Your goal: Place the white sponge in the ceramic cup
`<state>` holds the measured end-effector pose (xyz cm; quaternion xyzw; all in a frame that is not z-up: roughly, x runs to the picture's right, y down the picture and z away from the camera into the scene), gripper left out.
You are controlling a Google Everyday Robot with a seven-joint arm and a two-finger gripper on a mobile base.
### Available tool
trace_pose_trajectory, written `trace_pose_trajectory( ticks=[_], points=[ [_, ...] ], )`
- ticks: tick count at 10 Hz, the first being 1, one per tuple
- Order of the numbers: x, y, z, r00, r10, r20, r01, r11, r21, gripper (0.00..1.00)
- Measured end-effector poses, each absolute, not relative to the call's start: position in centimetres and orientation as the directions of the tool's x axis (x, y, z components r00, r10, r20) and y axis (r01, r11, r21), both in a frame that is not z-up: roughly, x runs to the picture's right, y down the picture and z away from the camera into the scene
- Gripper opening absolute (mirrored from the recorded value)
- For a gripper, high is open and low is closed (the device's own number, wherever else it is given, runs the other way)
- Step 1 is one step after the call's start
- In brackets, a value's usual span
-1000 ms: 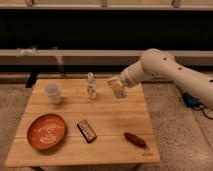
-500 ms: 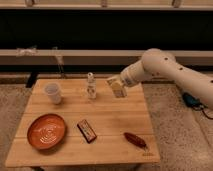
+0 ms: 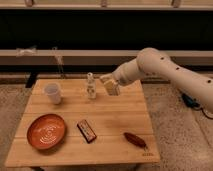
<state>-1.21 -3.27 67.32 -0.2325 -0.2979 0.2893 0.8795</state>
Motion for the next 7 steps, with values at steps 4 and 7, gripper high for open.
trace_pose_trajectory(
  ticks=[4, 7],
  points=[
    [-9.8, -4.4, 65.6, 0.632, 0.566, 0.530, -0.242, 0.794, -0.558, 0.00],
    [-15.5, -4.7, 65.8, 0.617, 0.532, 0.580, -0.175, 0.811, -0.558, 0.00]
  ],
)
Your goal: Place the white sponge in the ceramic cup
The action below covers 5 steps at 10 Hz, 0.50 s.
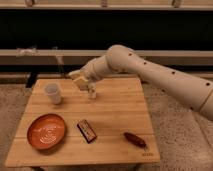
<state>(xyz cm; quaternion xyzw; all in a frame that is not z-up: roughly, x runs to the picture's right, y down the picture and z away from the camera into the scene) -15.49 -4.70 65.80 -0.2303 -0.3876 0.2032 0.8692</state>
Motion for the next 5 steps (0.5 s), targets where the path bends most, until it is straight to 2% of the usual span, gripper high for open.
trace_pose_trajectory(
  ticks=[5],
  points=[
    [-22.4, -4.6, 66.1, 0.588, 0.487, 0.646, -0.089, 0.832, -0.547, 0.00]
  ],
)
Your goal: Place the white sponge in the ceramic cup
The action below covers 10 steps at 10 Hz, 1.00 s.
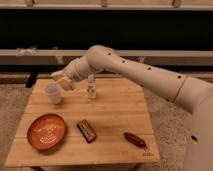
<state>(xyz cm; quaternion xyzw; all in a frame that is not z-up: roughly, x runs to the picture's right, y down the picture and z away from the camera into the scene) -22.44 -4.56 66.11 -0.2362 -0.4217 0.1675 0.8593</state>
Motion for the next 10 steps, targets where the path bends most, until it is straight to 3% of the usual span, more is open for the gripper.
trace_pose_trajectory(
  ticks=[10],
  points=[
    [-25.5, -3.9, 66.7, 0.567, 0.485, 0.665, -0.029, 0.819, -0.573, 0.00]
  ],
)
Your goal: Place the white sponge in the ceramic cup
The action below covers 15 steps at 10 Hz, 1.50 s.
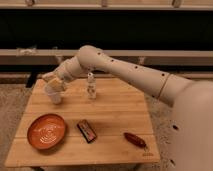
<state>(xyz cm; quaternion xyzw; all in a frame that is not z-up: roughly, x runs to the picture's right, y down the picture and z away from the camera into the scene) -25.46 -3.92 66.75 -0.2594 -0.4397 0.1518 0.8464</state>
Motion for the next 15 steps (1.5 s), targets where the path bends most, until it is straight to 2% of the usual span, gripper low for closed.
trace_pose_trajectory(
  ticks=[3, 5, 9, 12, 15],
  points=[
    [-25.4, -4.1, 67.1, 0.591, 0.457, 0.665, -0.027, 0.835, -0.550, 0.00],
    [-27.1, -4.6, 68.1, 0.674, 0.325, 0.663, 0.028, 0.886, -0.463, 0.00],
    [-32.0, -6.1, 71.2, 0.704, 0.190, 0.684, 0.110, 0.923, -0.370, 0.00],
    [-33.6, -5.7, 75.6, 0.671, 0.242, 0.701, 0.100, 0.907, -0.408, 0.00],
    [-34.3, -5.4, 77.5, 0.654, 0.276, 0.704, 0.090, 0.896, -0.435, 0.00]
  ],
)
